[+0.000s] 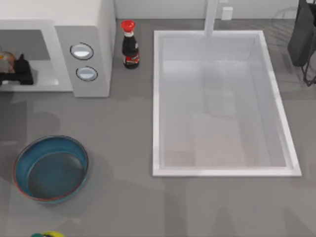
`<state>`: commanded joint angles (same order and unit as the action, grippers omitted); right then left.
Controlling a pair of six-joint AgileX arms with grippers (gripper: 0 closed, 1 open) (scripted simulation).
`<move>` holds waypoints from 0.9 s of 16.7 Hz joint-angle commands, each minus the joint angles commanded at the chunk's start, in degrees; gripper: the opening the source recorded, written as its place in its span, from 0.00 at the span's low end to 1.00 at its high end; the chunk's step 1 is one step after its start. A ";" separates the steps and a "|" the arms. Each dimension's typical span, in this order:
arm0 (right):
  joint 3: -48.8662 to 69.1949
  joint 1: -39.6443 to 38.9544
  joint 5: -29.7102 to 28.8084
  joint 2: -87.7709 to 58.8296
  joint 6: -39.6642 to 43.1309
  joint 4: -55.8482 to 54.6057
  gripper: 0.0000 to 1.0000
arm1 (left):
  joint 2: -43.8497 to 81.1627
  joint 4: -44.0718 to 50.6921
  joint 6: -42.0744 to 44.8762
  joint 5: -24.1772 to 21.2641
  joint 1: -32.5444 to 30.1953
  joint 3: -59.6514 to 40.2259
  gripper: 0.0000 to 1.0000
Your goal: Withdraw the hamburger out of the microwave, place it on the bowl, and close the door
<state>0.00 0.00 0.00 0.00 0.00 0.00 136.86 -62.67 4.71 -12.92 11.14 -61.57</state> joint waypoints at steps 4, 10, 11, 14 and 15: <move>0.00 0.00 0.00 0.00 0.00 0.00 1.00 | 3.20 2.44 -0.09 0.23 -0.28 -4.03 1.00; 0.00 0.00 0.00 0.00 0.00 0.00 1.00 | 16.03 14.30 -0.55 1.41 -1.68 -26.54 1.00; 0.00 0.00 0.00 0.00 0.00 0.00 1.00 | 18.33 16.68 -0.64 1.66 -1.96 -31.05 1.00; 0.00 0.00 0.00 0.00 0.00 0.00 1.00 | 24.36 23.35 -0.92 2.36 -2.78 -42.54 1.00; 0.00 0.00 0.00 0.00 0.00 0.00 1.00 | 25.91 25.21 -1.00 2.56 -3.00 -45.25 1.00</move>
<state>0.00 0.00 0.00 0.00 0.00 0.00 162.77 -37.46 3.72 -10.36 8.13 -106.81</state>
